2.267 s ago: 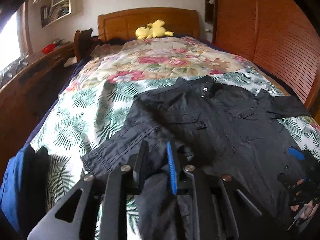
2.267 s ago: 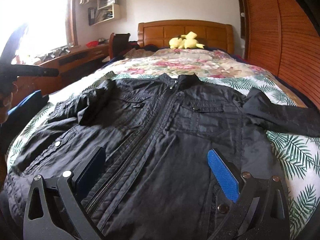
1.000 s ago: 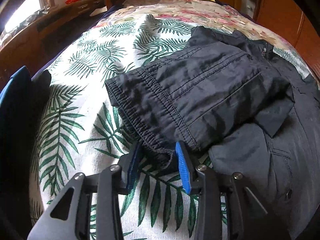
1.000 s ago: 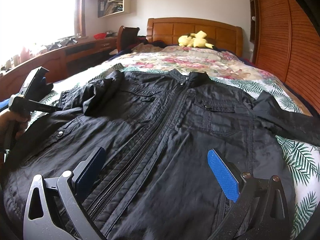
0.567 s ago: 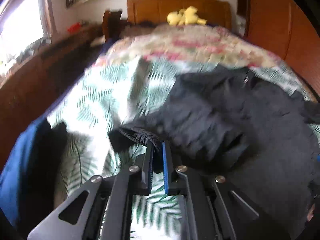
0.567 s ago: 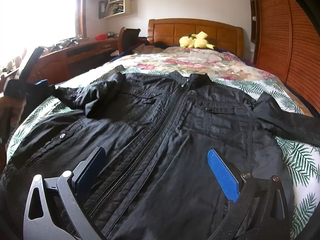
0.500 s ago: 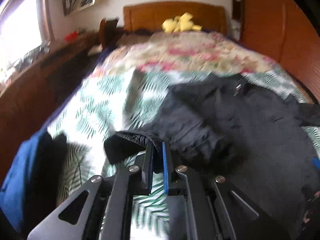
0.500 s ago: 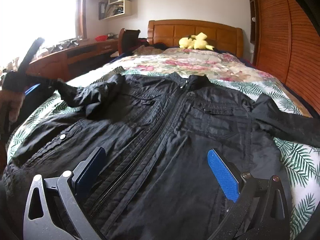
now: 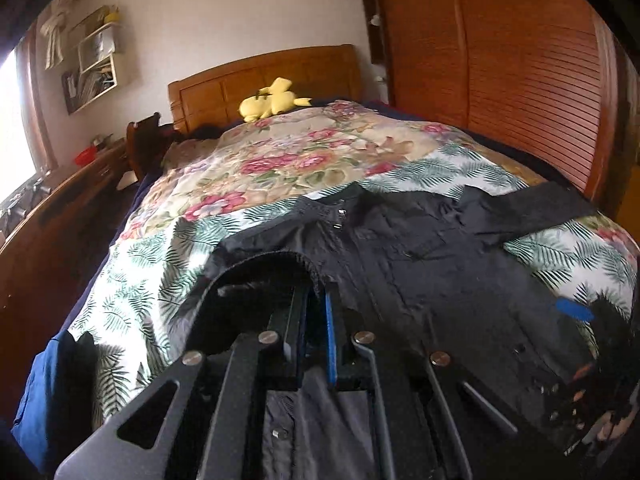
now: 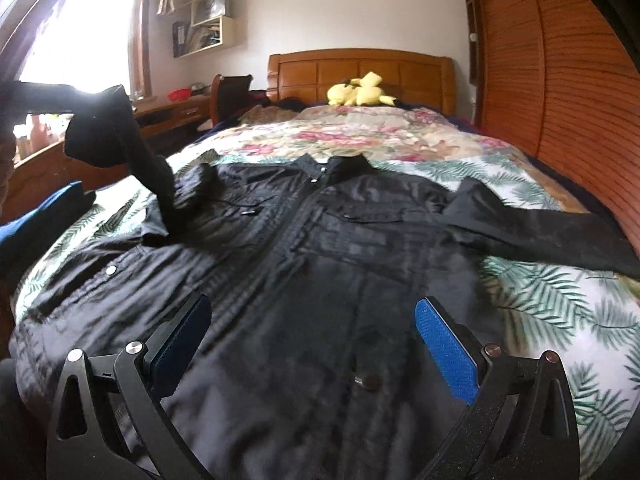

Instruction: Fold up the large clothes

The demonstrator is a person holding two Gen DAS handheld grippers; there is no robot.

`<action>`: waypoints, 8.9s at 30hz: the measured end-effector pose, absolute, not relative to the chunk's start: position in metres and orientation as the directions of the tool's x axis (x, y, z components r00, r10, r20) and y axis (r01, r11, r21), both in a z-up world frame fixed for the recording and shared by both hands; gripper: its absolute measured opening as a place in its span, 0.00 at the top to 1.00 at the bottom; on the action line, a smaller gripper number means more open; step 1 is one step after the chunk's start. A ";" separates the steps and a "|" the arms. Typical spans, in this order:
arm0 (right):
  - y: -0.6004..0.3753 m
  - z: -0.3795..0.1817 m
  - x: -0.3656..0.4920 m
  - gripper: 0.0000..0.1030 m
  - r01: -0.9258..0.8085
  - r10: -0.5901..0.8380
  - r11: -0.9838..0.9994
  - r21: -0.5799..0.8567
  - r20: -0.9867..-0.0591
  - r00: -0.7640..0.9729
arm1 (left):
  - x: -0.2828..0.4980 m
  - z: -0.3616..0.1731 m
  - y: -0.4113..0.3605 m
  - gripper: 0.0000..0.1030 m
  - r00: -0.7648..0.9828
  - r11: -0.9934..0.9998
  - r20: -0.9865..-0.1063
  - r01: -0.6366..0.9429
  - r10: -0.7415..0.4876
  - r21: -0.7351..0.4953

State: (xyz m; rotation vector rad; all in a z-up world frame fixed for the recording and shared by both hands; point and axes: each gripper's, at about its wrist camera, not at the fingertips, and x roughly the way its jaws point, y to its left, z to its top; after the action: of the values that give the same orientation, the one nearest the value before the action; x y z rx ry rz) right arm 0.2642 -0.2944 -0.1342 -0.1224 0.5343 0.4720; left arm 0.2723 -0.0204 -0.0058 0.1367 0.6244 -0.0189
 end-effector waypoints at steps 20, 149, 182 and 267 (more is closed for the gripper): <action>-0.308 -0.141 0.265 0.00 -0.462 0.395 0.887 0.007 -0.533 0.748 | 0.228 -0.066 -0.023 0.91 0.812 0.996 -0.583 0.054 -0.005 0.067; -0.288 -0.185 0.317 0.58 -0.439 0.349 0.896 0.059 -0.706 0.616 | 0.150 -0.058 0.013 0.91 0.901 0.996 -0.432 0.072 -0.044 0.049; -0.284 -0.191 0.317 0.57 -0.451 0.336 0.892 0.039 -0.725 0.601 | 0.278 -0.135 -0.037 0.90 0.865 0.987 -0.477 0.160 -0.154 -0.027; -0.276 -0.018 0.382 0.93 -0.540 0.405 0.840 -0.053 -0.601 0.689 | 0.271 -0.133 -0.041 0.90 0.863 0.977 -0.467 0.211 -0.196 -0.020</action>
State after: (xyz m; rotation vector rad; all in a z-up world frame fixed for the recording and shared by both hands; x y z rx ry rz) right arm 0.3823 -0.2759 -0.0176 -0.2338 0.6132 0.5340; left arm 0.2709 -0.0410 -0.1334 0.0325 0.4858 -0.2132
